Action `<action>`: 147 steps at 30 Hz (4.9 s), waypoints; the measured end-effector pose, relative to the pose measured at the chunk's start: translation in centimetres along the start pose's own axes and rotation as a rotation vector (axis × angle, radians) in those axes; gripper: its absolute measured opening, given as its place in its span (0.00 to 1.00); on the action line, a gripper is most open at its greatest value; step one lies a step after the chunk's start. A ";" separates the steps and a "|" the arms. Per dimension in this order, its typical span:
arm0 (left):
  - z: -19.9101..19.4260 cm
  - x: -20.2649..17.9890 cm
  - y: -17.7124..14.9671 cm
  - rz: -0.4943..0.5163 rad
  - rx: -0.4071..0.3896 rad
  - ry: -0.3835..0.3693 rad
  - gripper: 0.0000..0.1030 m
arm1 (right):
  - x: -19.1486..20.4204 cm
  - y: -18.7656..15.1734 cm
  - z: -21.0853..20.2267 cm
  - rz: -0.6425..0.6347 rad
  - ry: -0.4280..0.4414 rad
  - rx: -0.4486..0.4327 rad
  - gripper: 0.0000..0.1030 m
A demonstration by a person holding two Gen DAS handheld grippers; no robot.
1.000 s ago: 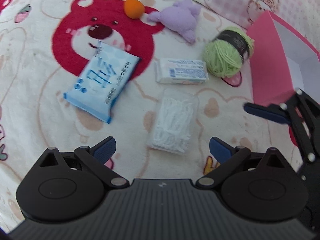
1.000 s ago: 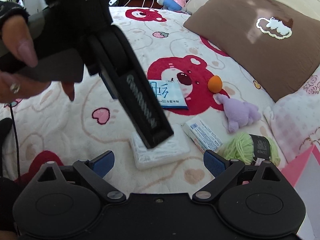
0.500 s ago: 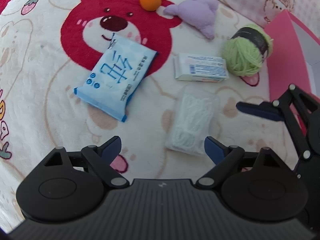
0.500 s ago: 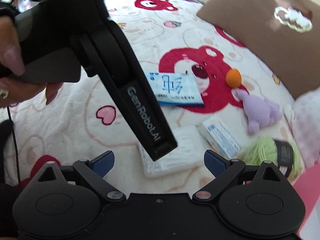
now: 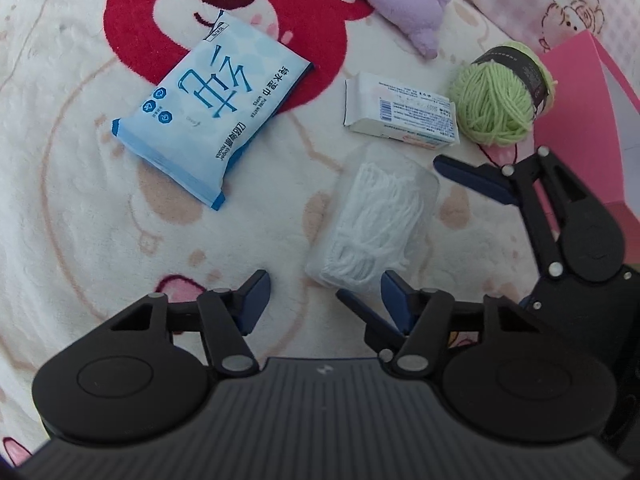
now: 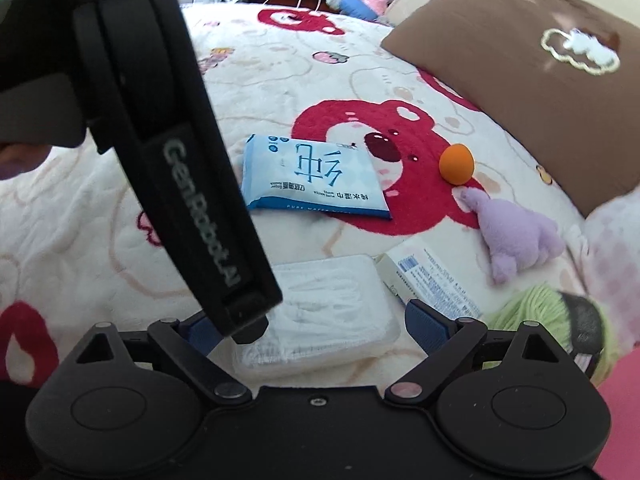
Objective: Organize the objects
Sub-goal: 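Close the left gripper on the clear floss-pick box, then lift the floss-pick box with the left gripper and carry it over the pink box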
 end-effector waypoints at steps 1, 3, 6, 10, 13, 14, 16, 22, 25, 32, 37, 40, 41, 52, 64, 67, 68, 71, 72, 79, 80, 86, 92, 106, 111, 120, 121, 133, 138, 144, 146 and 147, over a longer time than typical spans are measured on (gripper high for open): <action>0.1 0.0 -0.1 -0.006 -0.005 -0.013 0.53 | -0.1 -0.2 0.1 0.024 0.013 -0.003 0.92; 0.4 0.2 -0.3 -0.034 -0.006 -0.052 0.51 | -0.4 -0.3 0.5 0.033 0.029 -0.009 0.93; 0.9 0.3 -0.5 -0.071 0.014 -0.100 0.49 | -0.8 -0.4 1.5 0.025 0.069 -0.003 0.93; 0.7 0.3 -0.8 -0.092 -0.008 -0.111 0.49 | -1.2 -0.7 1.7 0.086 0.098 -0.003 0.94; 1.0 0.9 -0.7 -0.114 -0.014 -0.149 0.51 | -0.9 -1.1 1.6 0.088 0.085 -0.015 0.94; 1.1 1.3 -0.5 -0.141 -0.013 -0.174 0.51 | -0.8 -1.1 1.6 0.094 0.085 -0.013 0.94; 1.1 1.8 -0.2 -0.181 -0.011 -0.220 0.51 | -1.0 -1.0 1.6 0.106 0.084 -0.011 0.94; 0.0 0.3 -0.2 -0.076 -0.101 -0.149 0.46 | -1.6 -1.6 1.0 0.191 0.109 0.030 0.94; -0.8 -0.1 -0.2 -0.025 -0.139 -0.116 0.46 | -2.0 -2.0 0.6 0.237 0.156 0.061 0.95; -0.4 -0.7 1.6 0.024 -0.152 -0.114 0.48 | -1.5 -2.9 0.1 0.353 0.184 0.108 0.95; -0.1 -1.2 1.3 0.042 -0.150 -0.089 0.48 | -1.1 -2.9 0.2 0.429 0.154 0.098 0.94; -0.2 -1.0 1.3 0.032 -0.162 -0.090 0.45 | -0.5 -2.6 0.0 0.415 0.073 0.071 0.88; -0.2 -1.0 1.4 0.036 -0.161 -0.087 0.44 | -0.3 -2.6 0.0 0.402 0.055 0.062 0.87; -0.4 -1.7 1.3 0.065 -0.125 -0.053 0.40 | -1.2 -2.8 1.4 0.451 0.113 0.060 0.92; -0.1 -1.0 1.4 0.054 -0.152 -0.078 0.43 | -1.0 -2.6 2.1 0.426 0.091 0.035 0.93; 0.0 -1.1 1.2 0.054 -0.167 -0.079 0.44 | -1.1 -2.7 2.2 0.428 0.094 0.034 0.93; 0.0 -1.1 1.1 0.056 -0.173 -0.078 0.44 | -1.1 -2.7 2.1 0.429 0.098 0.032 0.93; -0.2 -1.4 0.6 0.085 -0.173 -0.070 0.43 | -1.4 -3.0 1.7 0.430 0.121 0.019 0.93; -0.4 -1.5 0.4 0.098 -0.170 -0.067 0.42 | -1.4 -3.1 1.6 0.434 0.127 0.017 0.93; -0.9 -2.2 -0.6 0.129 -0.180 -0.052 0.42 | -0.7 -3.1 0.7 0.420 0.096 0.026 0.92; -1.0 -2.4 -0.8 0.139 -0.184 -0.046 0.42 | -0.6 -3.1 0.6 0.418 0.090 0.026 0.92; -2.5 -3.8 -1.6 0.199 -0.206 -0.037 0.41 | -0.6 -3.1 -1.2 0.427 0.048 0.020 0.92; -3.0 -4.8 -2.3 0.238 -0.205 -0.041 0.41 | -0.9 -3.8 -2.7 0.480 0.060 0.036 0.92; -4.1 -7.3 -3.3 0.328 -0.198 -0.057 0.41 | -1.0 -4.4 -4.8 0.594 0.016 0.075 0.92; -5.2 -9.0 -3.2 0.381 -0.189 -0.049 0.41 | -1.4 -4.5 -6.6 0.628 -0.022 0.066 0.92; -8.6 -13.0 -4.1 0.467 -0.179 -0.089 0.42 | -2.5 -5.5 -11.9 0.686 -0.083 0.058 0.92; -9.0 -13.5 -4.3 0.476 -0.182 -0.092 0.42 | -2.6 -5.5 -12.4 0.688 -0.086 0.057 0.92; -12.4 -17.6 -4.9 0.527 -0.177 -0.132 0.42 | -4.9 -6.6 -17.4 0.733 -0.101 0.043 0.92; -13.1 -20.1 -4.9 0.565 -0.179 -0.121 0.43 | -6.0 -7.1 -18.8 0.745 -0.133 0.045 0.92; -12.5 -23.5 -4.7 0.631 -0.210 -0.097 0.43 | -7.9 -8.9 -19.3 0.785 -0.161 0.044 0.92; -12.4 -24.2 -4.0 0.631 -0.206 -0.126 0.42 | -8.5 -9.3 -19.6 0.794 -0.182 0.042 0.92; -12.4 -24.6 -3.6 0.633 -0.205 -0.140 0.43 | -8.9 -9.5 -19.8 0.799 -0.191 0.041 0.91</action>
Point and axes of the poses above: each gripper's, at about its wrist camera, not at the fingertips, and z roughly the way its jaws point, x to its left, y to its top, the point moved 1 cm from there along z, roughly the way its jaws point, and after that the axes turned 15 degrees about x, right-handed, at the moved point
